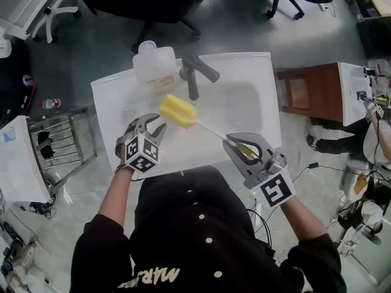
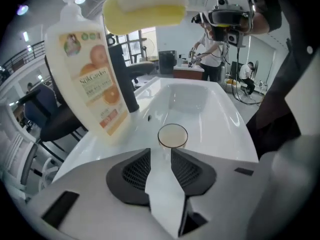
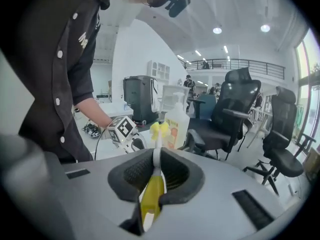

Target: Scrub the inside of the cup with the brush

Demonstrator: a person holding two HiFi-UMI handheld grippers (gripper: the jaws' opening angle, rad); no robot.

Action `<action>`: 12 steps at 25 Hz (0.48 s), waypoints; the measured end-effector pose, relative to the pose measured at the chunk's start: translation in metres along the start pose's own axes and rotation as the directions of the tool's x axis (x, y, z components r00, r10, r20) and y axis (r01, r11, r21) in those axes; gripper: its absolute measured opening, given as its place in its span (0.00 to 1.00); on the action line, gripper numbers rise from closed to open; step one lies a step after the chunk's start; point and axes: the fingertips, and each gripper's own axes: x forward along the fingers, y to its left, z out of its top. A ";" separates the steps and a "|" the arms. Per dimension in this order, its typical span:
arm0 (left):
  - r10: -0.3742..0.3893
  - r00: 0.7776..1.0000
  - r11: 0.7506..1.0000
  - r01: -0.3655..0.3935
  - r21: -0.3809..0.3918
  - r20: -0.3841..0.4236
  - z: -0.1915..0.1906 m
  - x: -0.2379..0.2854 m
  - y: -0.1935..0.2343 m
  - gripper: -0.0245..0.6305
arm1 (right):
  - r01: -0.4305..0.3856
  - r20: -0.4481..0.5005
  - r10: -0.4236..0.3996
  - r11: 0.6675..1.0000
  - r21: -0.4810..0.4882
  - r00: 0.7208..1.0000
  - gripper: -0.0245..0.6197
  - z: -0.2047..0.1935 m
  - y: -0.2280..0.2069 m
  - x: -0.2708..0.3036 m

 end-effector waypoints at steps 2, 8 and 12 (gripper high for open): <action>0.045 0.998 0.999 -0.044 -0.024 0.048 0.014 -0.021 0.008 0.23 | 0.045 0.060 -0.046 0.999 0.017 0.997 0.12 0.013 -0.005 -0.005; 0.168 0.966 0.983 -0.148 -0.112 0.197 0.059 -0.089 0.030 0.13 | 0.193 0.333 -0.221 0.975 0.114 0.917 0.12 0.070 -0.028 -0.026; 0.239 0.904 0.957 -0.158 -0.243 0.354 0.095 -0.140 0.043 0.12 | 0.265 0.395 -0.278 0.960 0.089 0.875 0.12 0.087 -0.036 -0.032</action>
